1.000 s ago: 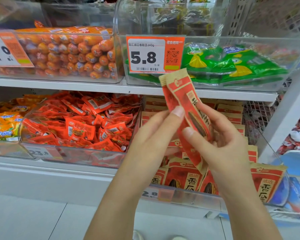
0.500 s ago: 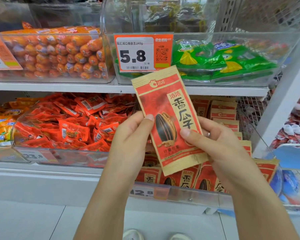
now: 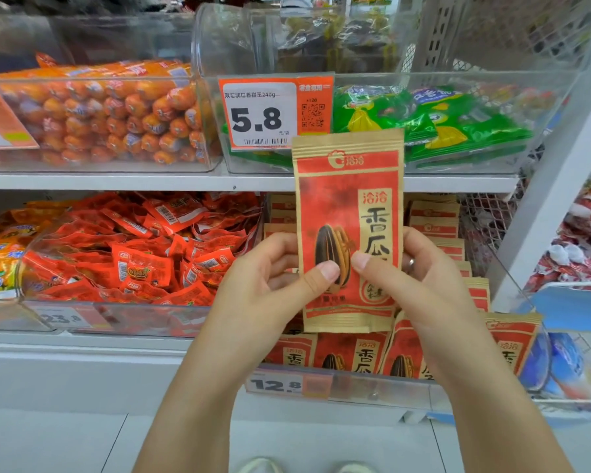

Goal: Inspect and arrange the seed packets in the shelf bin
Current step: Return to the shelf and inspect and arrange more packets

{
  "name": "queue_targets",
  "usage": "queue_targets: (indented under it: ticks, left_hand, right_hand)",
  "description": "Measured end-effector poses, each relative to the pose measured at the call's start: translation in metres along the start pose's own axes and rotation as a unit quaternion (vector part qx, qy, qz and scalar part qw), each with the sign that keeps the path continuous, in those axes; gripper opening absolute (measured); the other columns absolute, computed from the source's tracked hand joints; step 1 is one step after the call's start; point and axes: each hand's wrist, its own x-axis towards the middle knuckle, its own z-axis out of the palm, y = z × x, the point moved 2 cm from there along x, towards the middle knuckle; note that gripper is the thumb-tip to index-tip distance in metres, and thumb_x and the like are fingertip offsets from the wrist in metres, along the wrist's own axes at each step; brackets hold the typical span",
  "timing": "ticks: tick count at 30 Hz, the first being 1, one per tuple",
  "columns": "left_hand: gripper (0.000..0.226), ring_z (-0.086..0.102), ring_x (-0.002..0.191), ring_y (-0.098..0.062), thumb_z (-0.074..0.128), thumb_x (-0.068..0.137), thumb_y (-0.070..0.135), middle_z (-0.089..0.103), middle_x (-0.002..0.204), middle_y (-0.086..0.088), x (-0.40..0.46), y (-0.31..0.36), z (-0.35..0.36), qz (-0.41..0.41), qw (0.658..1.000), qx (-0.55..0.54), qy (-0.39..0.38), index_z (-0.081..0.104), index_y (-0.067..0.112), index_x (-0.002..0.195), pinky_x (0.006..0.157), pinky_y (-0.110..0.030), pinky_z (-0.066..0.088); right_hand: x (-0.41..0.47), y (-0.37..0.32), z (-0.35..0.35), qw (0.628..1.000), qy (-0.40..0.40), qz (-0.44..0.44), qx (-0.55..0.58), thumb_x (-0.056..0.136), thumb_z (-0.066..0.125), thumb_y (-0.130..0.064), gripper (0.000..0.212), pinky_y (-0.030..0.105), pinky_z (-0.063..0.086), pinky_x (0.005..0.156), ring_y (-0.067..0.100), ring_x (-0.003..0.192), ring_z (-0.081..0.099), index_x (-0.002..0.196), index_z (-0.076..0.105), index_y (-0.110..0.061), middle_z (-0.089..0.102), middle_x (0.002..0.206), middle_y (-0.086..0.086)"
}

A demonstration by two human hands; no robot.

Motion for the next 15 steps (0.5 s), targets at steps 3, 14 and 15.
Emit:
queue_targets:
  ticks: [3,14,15]
  left_hand:
    - [0.029,0.069,0.098,-0.008,0.077,0.080,0.027,0.074,0.104,0.007,0.003,0.003,-0.005,0.029,0.999,0.018,0.012,0.068,0.021,0.107,0.086,-0.023,0.054]
    - [0.021,0.064,0.083,-0.001,0.074,0.083,0.017,0.071,0.087,0.020,0.005,0.002,-0.042,0.054,0.989,0.072,0.115,0.070,0.033,0.097,0.068,-0.021,0.047]
    - [0.021,0.064,0.084,-0.001,0.074,0.083,0.017,0.072,0.087,0.020,0.006,0.001,-0.043,0.052,0.987,0.079,0.126,0.070,0.033,0.097,0.072,-0.023,0.049]
  right_hand:
    - [0.003,-0.018,-0.002,0.994,-0.022,-0.033,-0.098,0.070,0.084,-0.037,0.039,0.025,0.057,0.068,0.010,0.084,0.072,0.102,0.068,-0.024,0.076,0.092,-0.007]
    - [0.034,-0.060,0.033,0.949,-0.138,-0.113,-0.258,0.081,0.076,-0.021,0.019,0.010,0.049,0.070,-0.005,0.080,0.068,0.089,0.068,-0.037,0.073,0.085,-0.023]
    - [0.037,-0.059,0.036,0.947,-0.141,-0.119,-0.262,0.081,0.076,-0.018,0.021,0.010,0.049,0.069,-0.004,0.079,0.069,0.089,0.068,-0.036,0.074,0.084,-0.022]
